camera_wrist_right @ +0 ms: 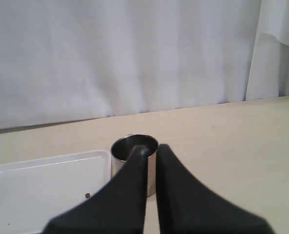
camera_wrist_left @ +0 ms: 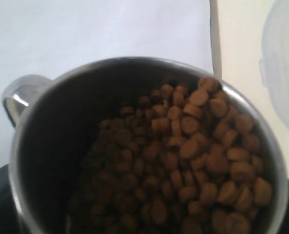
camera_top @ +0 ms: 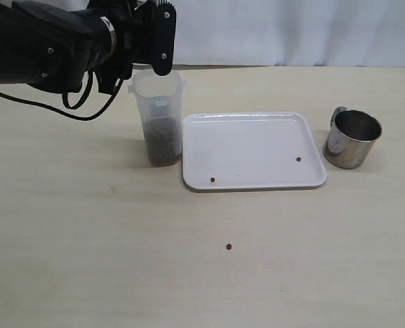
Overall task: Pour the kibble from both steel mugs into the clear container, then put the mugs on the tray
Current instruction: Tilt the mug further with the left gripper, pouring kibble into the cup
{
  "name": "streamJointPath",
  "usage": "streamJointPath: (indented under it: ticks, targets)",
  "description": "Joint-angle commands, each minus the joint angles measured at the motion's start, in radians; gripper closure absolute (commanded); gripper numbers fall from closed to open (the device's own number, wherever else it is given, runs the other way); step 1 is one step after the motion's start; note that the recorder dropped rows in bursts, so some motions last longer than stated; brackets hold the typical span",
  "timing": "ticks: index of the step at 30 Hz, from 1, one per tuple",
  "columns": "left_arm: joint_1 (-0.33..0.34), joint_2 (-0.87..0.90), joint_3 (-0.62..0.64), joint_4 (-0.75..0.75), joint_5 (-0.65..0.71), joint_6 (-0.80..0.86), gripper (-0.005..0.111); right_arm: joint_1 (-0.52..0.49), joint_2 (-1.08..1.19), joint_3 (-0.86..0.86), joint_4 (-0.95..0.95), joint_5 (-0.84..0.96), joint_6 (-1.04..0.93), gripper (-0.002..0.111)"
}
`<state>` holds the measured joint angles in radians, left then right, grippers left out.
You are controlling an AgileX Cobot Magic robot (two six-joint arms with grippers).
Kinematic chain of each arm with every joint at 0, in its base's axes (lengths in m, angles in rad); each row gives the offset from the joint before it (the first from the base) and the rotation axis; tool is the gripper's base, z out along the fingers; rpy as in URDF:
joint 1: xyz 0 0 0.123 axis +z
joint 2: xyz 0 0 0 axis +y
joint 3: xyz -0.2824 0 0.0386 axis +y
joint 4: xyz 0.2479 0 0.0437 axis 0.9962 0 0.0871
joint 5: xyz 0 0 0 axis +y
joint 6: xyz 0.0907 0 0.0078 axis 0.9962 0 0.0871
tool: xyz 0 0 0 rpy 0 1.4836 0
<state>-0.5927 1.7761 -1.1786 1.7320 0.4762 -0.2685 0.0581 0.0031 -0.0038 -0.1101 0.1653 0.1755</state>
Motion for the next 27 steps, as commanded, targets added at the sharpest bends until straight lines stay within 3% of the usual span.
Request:
streamJointPath:
  ticks: [1, 27]
  targets:
    - [-0.001, 0.010, -0.010, 0.012, 0.019, 0.034, 0.107, 0.004, -0.003, 0.004, -0.006, -0.002, -0.010, 0.103]
    - [-0.001, 0.012, -0.010, 0.012, -0.017, 0.217, 0.107, 0.004, -0.003, 0.004, -0.006, -0.002, -0.010, 0.103]
